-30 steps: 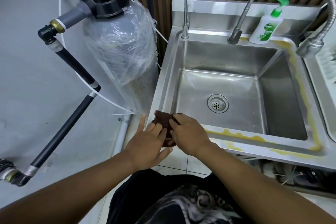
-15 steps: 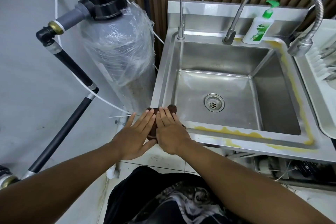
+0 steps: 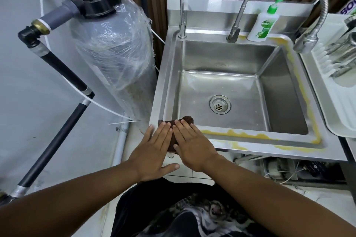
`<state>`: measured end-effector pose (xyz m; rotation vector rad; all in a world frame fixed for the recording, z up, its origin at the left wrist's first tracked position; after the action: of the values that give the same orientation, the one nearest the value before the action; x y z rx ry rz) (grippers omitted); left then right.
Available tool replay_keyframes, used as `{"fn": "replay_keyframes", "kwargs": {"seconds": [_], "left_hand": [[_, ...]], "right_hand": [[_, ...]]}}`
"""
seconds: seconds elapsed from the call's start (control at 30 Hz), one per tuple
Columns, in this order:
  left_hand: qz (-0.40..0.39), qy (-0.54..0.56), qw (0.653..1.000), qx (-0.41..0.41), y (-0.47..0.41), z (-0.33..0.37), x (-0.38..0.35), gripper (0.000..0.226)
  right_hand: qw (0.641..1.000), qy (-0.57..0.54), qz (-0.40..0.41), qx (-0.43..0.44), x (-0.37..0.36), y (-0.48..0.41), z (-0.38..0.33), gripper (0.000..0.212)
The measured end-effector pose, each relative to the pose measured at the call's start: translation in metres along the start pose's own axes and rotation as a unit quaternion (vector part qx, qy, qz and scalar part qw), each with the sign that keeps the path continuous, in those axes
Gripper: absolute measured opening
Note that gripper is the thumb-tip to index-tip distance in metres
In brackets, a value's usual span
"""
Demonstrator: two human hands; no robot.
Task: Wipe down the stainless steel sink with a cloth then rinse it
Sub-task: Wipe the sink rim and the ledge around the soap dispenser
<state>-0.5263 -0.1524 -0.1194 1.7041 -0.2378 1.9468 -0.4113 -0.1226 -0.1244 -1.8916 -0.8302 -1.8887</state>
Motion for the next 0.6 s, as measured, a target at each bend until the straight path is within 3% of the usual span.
{"fn": "replay_keyframes", "kwargs": {"seconds": [0.6], "left_hand": [[-0.021, 0.023, 0.994, -0.107, -0.077, 0.103, 0.002, 0.113]], "right_hand": [[0.994, 0.057, 0.039, -0.090, 0.005, 0.083, 0.103, 0.061]]}}
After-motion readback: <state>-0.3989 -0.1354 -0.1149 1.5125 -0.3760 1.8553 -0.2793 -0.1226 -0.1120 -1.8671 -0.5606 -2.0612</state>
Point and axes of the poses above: each hand's wrist, its own y-axis away from the middle knuckle, its own x-axis out of the back of the hand, z = x × y, the point moved 7 cm from there along -y, towards the middle knuckle, and after that the axes turned 8 degrees about y, right-handed, at the moved point
